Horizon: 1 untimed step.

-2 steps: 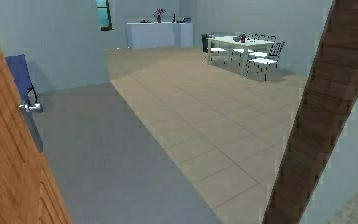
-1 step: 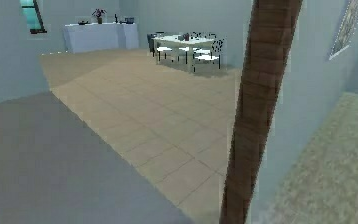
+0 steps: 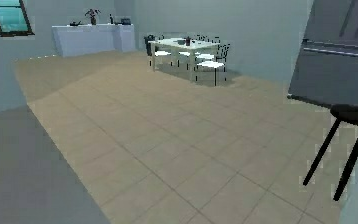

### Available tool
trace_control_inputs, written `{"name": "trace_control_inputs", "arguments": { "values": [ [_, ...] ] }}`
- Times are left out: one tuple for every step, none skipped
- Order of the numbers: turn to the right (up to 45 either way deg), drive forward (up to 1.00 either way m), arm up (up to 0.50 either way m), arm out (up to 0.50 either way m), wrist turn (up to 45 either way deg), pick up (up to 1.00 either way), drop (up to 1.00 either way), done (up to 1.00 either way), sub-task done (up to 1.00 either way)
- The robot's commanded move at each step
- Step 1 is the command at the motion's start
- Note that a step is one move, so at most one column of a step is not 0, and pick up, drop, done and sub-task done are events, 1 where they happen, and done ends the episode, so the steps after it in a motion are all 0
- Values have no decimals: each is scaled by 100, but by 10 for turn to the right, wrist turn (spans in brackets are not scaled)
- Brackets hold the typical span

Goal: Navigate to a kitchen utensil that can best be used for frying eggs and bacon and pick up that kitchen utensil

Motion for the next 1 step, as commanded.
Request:
{"name": "trace_control_inputs", "arguments": {
  "values": [
    [-30,0,0,0,0,0,0,0,0]
  ]
}}
